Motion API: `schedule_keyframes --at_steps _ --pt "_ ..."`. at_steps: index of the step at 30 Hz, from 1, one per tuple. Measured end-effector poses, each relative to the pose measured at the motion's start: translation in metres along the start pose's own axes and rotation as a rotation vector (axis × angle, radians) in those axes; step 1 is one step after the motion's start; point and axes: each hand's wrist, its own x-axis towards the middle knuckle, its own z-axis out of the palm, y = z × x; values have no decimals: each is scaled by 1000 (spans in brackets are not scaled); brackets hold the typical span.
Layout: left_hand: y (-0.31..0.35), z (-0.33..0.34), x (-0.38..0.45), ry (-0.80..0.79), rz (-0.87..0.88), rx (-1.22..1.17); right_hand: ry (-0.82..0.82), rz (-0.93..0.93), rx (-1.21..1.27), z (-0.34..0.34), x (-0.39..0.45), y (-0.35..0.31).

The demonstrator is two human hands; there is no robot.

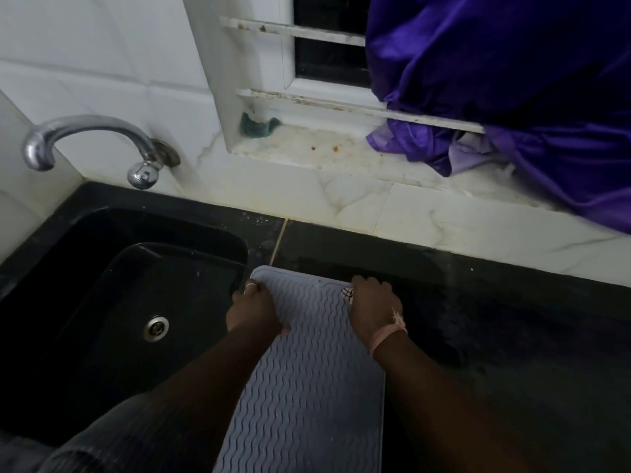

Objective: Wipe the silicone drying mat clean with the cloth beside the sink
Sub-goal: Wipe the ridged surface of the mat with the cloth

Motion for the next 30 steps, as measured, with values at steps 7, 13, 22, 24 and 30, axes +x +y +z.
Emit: schedule_keyframes --at_steps 7,13,22,24,30 --pt "-9 30 -25 47 107 -19 30 -198 155 6 13 -45" --pt "-9 21 -15 -111 89 42 -46 -302 26 17 27 -72" --pt "-10 26 -8 -164 61 56 59 -327 196 32 49 -93" --pt "-10 29 -7 -171 52 56 53 -353 261 37 57 -104" --pt "-16 43 0 -95 67 -111 -2 -445 345 38 74 -146"
